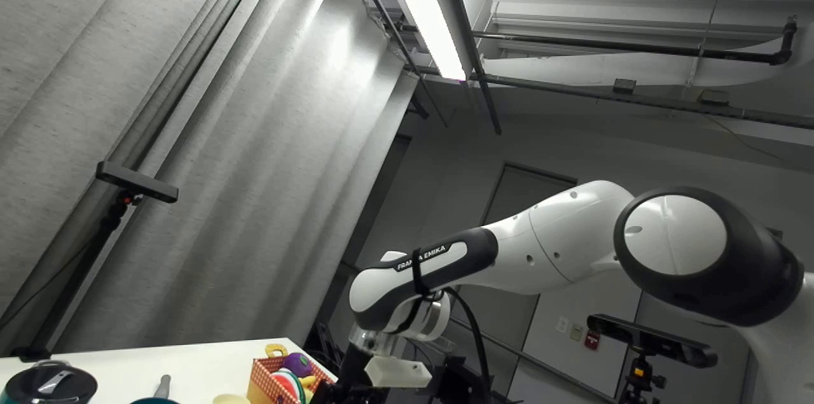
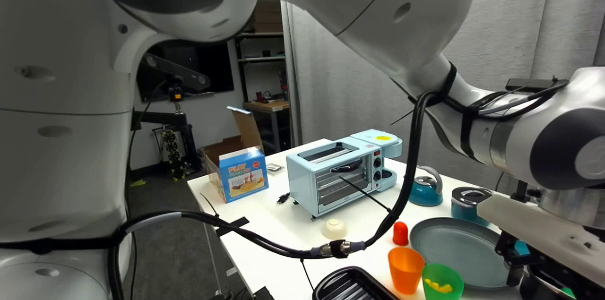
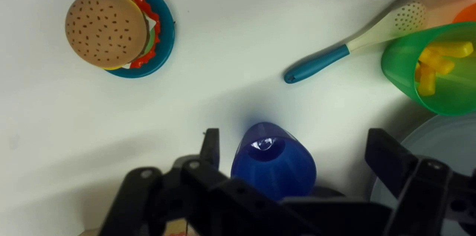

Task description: Pick the yellow and green object and the brown object and out them in the pot

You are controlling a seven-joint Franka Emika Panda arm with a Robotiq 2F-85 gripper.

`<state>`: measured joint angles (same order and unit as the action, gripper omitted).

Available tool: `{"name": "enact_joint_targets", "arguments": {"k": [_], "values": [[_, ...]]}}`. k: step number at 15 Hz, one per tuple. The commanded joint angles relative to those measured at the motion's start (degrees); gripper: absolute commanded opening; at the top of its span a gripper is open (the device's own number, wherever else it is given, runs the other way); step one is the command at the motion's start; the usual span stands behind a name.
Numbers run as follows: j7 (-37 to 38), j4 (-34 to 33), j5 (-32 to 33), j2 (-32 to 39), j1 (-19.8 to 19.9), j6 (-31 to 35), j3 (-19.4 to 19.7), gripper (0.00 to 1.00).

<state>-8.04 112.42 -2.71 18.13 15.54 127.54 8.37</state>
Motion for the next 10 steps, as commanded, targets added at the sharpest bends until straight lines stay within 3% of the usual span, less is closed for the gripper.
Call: {"name": "enact_joint_targets", "arguments": {"k": [1,4,5,10], "values": [[-2.54,6.64,-1.12,-4.0,-0.33,4.47,-0.07,1.0],[-3.19,8.9,-1.2,-4.82,-0.53,5.8,-0.18,1.0],[-1.56,5.31,-0.18,-1.88,-0.76,3.9,0.33,1.0],[-1.6,5.58,-0.17,-1.73,-0.77,3.99,0.37,1.0]]}}
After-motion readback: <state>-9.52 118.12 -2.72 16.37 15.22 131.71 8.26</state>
